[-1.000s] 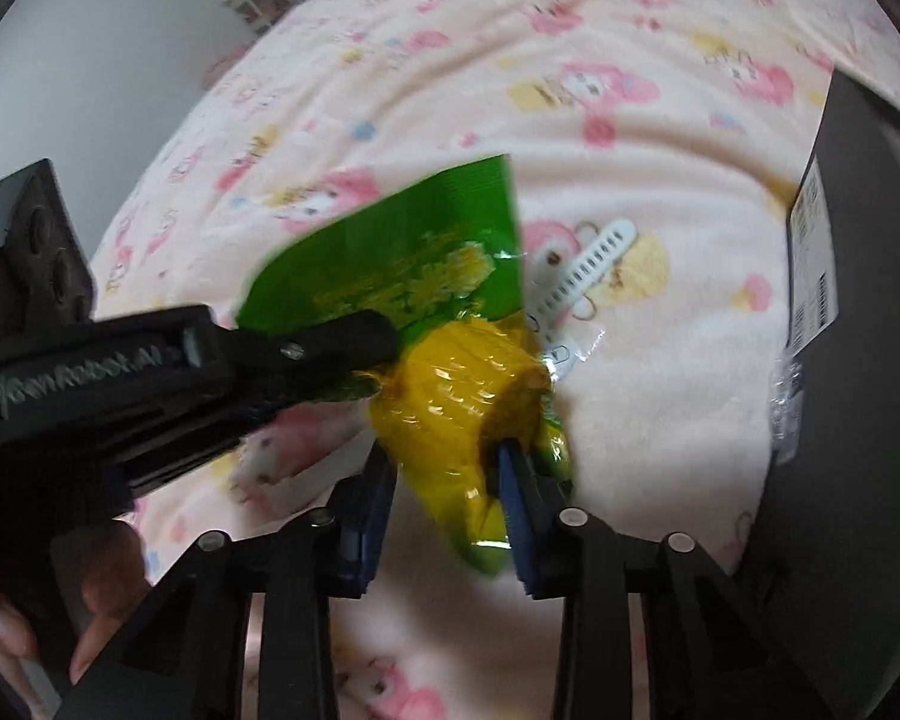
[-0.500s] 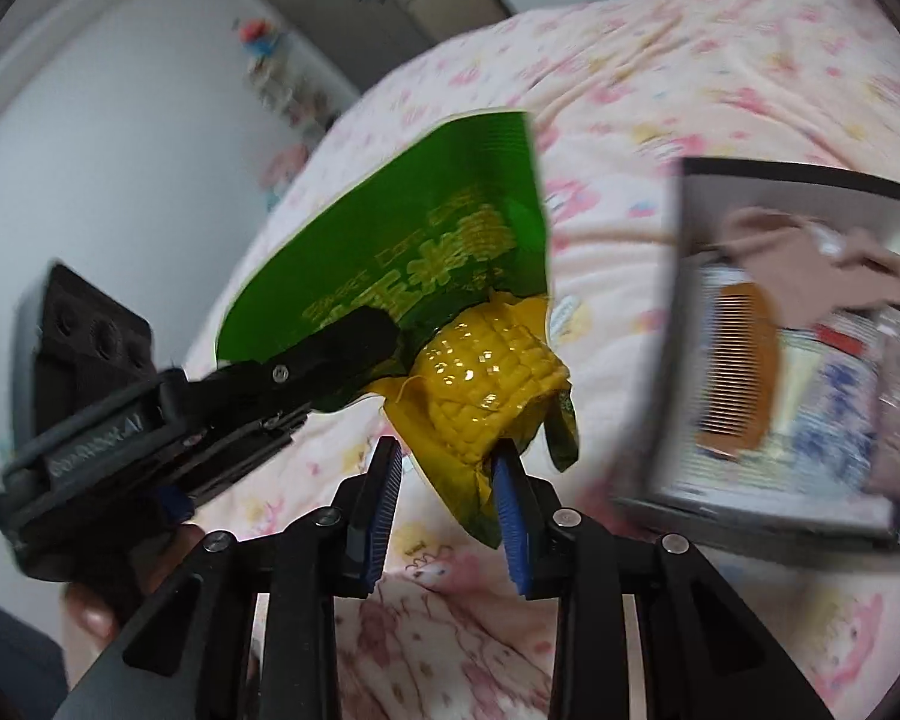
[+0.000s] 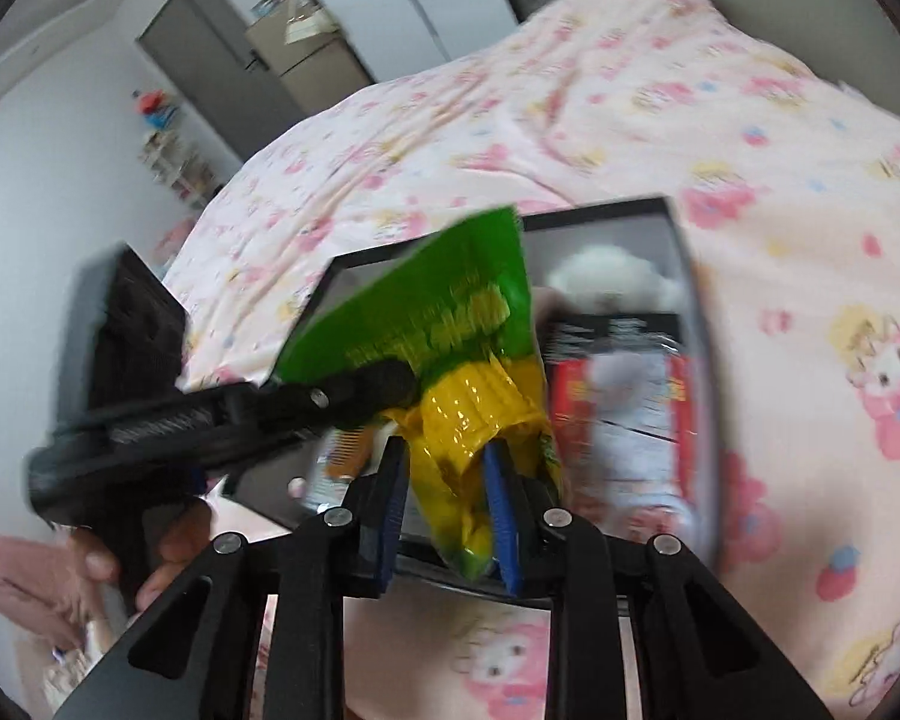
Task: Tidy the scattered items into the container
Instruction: 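Carry the snack packet into the black box and open the right tool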
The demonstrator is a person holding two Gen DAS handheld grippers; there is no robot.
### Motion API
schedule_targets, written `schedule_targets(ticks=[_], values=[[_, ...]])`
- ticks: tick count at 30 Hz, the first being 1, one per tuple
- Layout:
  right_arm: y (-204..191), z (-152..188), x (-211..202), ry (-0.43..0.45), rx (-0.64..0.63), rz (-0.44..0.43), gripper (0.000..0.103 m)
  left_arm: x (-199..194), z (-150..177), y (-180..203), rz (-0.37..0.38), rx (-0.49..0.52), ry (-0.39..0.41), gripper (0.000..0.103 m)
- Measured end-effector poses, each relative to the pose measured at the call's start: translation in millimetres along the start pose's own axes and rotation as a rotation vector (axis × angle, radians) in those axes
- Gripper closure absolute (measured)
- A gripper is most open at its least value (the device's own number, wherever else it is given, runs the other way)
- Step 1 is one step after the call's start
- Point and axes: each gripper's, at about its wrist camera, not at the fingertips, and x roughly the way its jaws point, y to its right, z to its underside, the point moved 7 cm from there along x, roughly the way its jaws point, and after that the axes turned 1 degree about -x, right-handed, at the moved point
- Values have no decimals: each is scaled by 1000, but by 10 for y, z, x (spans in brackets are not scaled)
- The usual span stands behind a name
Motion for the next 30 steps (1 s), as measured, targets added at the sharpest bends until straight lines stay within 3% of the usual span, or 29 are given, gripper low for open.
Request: schedule_targets(ticks=[1,4,6,10,12,17,19,22,24,27,30], values=[[106,23,-24,15,29,-2,80,102,53,-44,3,-19,-29,98],[320,35,-38,36,103,-19,80,216,178,-107,-103,10,-69,97],[375,-33,-95,65,126,-33,80,200,232,-72,-109,18,-97,94],[402,-85,-71,89,119,12,80,109,334,-32,-290,100,-120,90],[375,-42,-25,61,113,17,80,43,386,-32,-331,106,-127,84],[380,52,-17,48,93,56,80,-353,303,23,-333,82,71,81],[386,51,-25,56,93,64,80,-381,240,19,-341,75,111,81],[353,72,13,44,79,59,80,-190,210,-59,-399,84,58,85],[314,95,30,33,63,59,80,-44,321,-96,-399,78,0,88],[265,114,10,43,15,104,80,51,405,19,-414,129,-4,88],[270,112,-12,54,-6,143,80,37,371,48,-394,109,-1,86]])
